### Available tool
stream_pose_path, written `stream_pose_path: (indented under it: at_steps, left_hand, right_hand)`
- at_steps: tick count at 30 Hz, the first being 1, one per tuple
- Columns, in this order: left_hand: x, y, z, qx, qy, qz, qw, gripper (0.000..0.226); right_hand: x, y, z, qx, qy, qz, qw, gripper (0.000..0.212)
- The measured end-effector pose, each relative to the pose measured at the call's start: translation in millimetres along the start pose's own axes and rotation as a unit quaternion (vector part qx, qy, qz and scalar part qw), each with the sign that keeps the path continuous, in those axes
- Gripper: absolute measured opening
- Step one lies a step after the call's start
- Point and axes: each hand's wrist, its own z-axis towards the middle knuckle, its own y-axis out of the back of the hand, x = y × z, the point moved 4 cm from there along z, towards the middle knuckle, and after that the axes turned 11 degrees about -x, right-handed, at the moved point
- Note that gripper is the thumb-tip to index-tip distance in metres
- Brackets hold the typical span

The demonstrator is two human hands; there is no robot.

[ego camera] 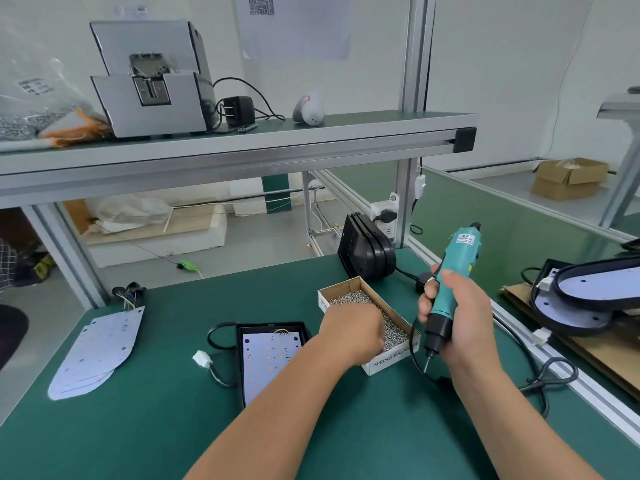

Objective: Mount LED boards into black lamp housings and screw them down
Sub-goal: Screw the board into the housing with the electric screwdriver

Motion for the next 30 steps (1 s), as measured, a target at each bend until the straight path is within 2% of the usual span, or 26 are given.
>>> stream_pose_path:
  at_steps: [9, 17, 21, 23, 25, 27, 30]
  left_hand:
    - [10.8, -2.4, -6.2, -0.014, 0.066, -0.126, 0.990, 0.007]
    - [11.9, 2.7, -8.7, -0.025, 0.089, -0.139, 0.986, 0.022]
    - [13.3, 11.0, -11.7, -0.028, 0.112, -0.259, 0.959, 0.023]
    - [14.1, 21.6, -14.6, -0.058, 0.119, -0.345, 0.929, 0.021]
    - [17.3, 33.3, -19.3, -0.087, 0.137, -0.442, 0.882, 0.019]
    - [24.6, 41.3, -29.2, -0.082, 0.178, -0.563, 0.802, 0.015]
    - [41.2, 48.3, -54.1, -0.043, 0.232, -0.713, 0.661, 0.010]
  right_hand:
    - [-2.4, -1.1, 1.4, -0.001, -0.005, 0.006, 1.000, 0.025]
    - [-2.3, -1.2, 0.3, -0.006, -0.006, 0.006, 1.000, 0.024]
    - [-3.4, -1.8, 0.3, -0.006, -0.011, 0.007, 1.000, 0.020]
    - [-4.1, -2.1, 0.5, -0.004, -0.013, 0.007, 1.000, 0.018]
    - [-4.0, -1.7, 0.4, -0.002, -0.017, 0.008, 1.000, 0.017]
    - [-3.7, -2.8, -0.9, -0.002, -0.018, 0.010, 1.000, 0.015]
    - [-3.6, -6.5, -4.3, 0.006, -0.021, 0.013, 1.000, 0.018]
